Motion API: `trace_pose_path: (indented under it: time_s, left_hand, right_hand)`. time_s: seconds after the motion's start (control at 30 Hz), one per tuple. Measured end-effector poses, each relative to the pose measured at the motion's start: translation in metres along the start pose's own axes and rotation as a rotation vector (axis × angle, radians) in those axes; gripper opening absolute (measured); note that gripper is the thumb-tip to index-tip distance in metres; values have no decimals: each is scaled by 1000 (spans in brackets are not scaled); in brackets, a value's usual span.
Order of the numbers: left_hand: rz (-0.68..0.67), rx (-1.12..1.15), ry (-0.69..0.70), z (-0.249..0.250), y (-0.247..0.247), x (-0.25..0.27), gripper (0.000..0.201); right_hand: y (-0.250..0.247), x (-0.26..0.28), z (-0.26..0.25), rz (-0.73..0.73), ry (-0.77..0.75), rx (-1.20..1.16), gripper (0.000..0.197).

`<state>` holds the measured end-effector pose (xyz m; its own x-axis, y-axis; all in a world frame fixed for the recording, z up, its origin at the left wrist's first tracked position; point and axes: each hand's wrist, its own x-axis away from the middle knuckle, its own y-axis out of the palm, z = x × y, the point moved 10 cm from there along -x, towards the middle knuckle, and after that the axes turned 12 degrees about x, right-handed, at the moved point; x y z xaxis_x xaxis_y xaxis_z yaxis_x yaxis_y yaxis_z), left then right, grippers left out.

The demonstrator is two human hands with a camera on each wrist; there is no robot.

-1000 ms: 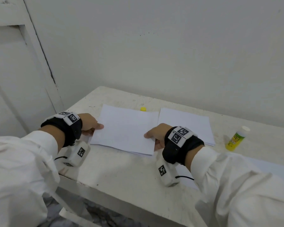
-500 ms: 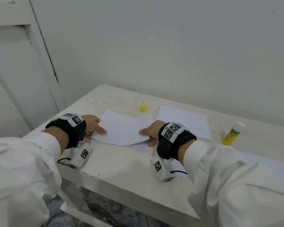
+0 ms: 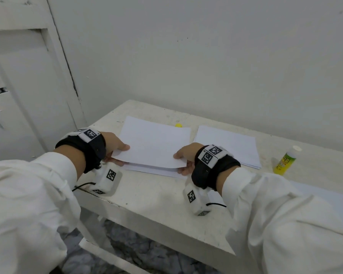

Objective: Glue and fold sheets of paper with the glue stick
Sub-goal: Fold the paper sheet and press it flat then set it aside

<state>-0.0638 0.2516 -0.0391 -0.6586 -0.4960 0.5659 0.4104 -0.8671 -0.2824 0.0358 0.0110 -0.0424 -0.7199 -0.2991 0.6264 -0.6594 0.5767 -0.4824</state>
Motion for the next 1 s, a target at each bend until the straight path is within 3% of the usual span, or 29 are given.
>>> trace_pose_path:
  time_s: [0.1, 0.2, 0.33, 0.4, 0.47, 0.53, 0.67, 1.0]
  left_hand:
    - [7, -30, 28, 8, 3, 6, 43]
    - [10, -124, 145, 32, 22, 17, 49]
    - [-118, -139, 288, 55, 91, 44, 39]
    - [-161, -153, 365, 59, 126, 54, 48]
    - [-245, -243, 429, 57, 164, 63, 41]
    - [-340, -386, 452, 50, 198, 68, 28]
    - [-414, -596, 469, 38, 236, 73, 21]
    - [-451, -820, 476, 31, 253, 75, 18]
  right_hand:
    - [-8, 6, 2, 25, -43, -20, 19]
    - [-29, 29, 22, 27, -38, -99, 23]
    - [-85, 61, 81, 163, -6, -138, 6]
    - [-107, 75, 118, 226, 47, -138, 8]
    - [-122, 87, 151, 269, 110, -118, 11]
    - [-134, 95, 178, 306, 157, -87, 17]
    - [-147, 102, 208, 334, 221, -36, 16]
    - [-145, 89, 224, 321, 278, -5, 23]
